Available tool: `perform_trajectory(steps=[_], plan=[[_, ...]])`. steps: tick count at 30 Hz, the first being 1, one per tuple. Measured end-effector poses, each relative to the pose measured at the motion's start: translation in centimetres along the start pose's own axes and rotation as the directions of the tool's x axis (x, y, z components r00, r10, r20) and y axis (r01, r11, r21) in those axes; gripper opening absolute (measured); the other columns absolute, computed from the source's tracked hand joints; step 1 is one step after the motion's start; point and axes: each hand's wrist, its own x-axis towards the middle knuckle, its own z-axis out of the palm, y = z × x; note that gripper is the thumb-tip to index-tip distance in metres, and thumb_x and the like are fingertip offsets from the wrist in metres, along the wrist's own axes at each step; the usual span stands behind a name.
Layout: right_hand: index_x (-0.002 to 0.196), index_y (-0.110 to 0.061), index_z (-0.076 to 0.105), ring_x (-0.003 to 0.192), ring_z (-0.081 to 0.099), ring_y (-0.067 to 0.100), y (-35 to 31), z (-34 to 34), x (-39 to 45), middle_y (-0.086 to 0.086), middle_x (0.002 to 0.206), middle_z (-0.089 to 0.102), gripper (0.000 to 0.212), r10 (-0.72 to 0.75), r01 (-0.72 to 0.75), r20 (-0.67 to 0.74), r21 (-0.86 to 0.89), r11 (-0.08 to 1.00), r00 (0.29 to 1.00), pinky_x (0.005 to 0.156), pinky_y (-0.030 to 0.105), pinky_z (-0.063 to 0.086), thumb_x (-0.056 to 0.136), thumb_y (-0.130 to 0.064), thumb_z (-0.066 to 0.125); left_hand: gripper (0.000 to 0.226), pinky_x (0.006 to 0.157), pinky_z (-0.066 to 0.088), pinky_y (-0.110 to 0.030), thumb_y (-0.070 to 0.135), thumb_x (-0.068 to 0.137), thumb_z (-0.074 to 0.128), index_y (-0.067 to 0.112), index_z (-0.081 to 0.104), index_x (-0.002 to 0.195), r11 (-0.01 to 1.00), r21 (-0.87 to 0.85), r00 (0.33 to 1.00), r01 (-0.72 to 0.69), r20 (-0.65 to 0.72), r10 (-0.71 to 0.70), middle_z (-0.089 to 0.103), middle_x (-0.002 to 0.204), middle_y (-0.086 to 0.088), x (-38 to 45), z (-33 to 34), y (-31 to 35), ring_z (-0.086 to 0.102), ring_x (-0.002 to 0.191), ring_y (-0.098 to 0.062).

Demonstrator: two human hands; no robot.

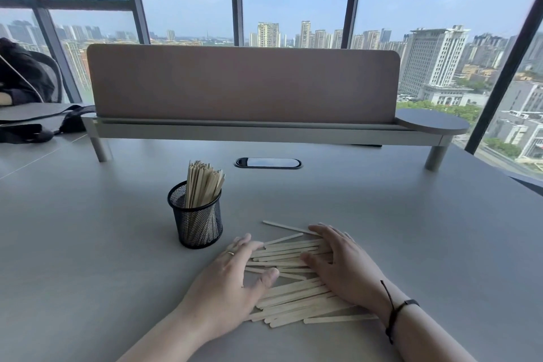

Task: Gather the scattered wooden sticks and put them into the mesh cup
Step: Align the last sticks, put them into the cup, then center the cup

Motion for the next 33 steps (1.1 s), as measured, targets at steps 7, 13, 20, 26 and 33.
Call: perform_trajectory(steps=[7, 13, 20, 26, 33], plan=[[0.136, -0.039, 0.048, 0.124, 0.047, 0.000, -1.3, 0.4, -0.2, -0.021, 0.129, 0.054, 0.049, -0.010, 0.010, -0.003, 0.189, 0.982, 1.000, 0.101, 0.018, 0.035, 0.091, -0.057, 0.054, 0.107, 0.120, 0.008, -0.024, 0.094, 0.062, 0.053, 0.057, 0.004, 0.149, 0.993, -0.014, 0.982, -0.115, 0.150, 0.116, -0.009, 0.164, 0.023, -0.5, 0.8, 1.3, -0.018, 0.147, 0.006], [0.126, -0.044, 0.054, 0.125, 0.047, -0.010, -1.3, 0.8, -0.1, -0.028, 0.129, 0.058, 0.063, 0.000, 0.026, -0.054, 0.473, 0.881, 0.999, 0.109, 0.025, 0.037, 0.076, -0.081, 0.049, 0.116, 0.124, 0.012, -0.034, 0.091, 0.061, 0.059, 0.056, -0.006, 0.150, 0.974, 0.098, 0.953, -0.204, 0.250, 0.174, -0.023, 0.161, 0.023, -0.4, 1.1, 1.5, -0.030, 0.142, 0.007], [0.115, -0.034, 0.062, 0.112, 0.053, -0.014, -2.9, 1.4, -0.2, -0.024, 0.115, 0.065, 0.049, 0.091, 0.042, -0.168, 0.651, 0.758, 0.982, 0.093, 0.012, 0.039, 0.083, -0.065, 0.042, 0.116, 0.125, 0.005, -0.031, 0.097, 0.059, 0.047, 0.047, 0.002, 0.154, 0.969, 0.188, 0.971, -0.158, 0.205, 0.119, -0.013, 0.162, 0.023, 0.2, 2.4, 2.6, -0.021, 0.148, 0.002], [0.099, -0.031, 0.067, 0.101, 0.059, -0.008, -2.3, 0.5, -0.1, -0.026, 0.100, 0.068, 0.029, 0.213, 0.070, -0.335, 0.664, 0.745, 0.918, 0.080, 0.014, 0.043, 0.093, -0.052, 0.049, 0.125, 0.121, -0.015, -0.049, 0.107, 0.049, 0.029, 0.045, 0.001, 0.154, 0.941, 0.322, 0.981, -0.103, 0.187, 0.043, -0.017, 0.166, 0.007, 1.2, 1.7, 2.7, -0.027, 0.149, -0.019], [0.137, -0.040, 0.046, 0.135, 0.039, 0.008, -0.2, 0.1, 0.6, -0.017, 0.141, 0.050, 0.054, 0.153, -0.120, -0.089, 0.300, 0.946, 0.984, 0.109, 0.030, 0.030, 0.094, -0.066, 0.028, 0.132, 0.121, -0.012, -0.053, 0.107, 0.046, 0.037, 0.045, -0.005, 0.155, 0.941, 0.336, 0.970, -0.044, 0.240, -0.041, -0.011, 0.168, 0.005, 2.0, 1.3, 2.3, -0.020, 0.152, -0.018]])
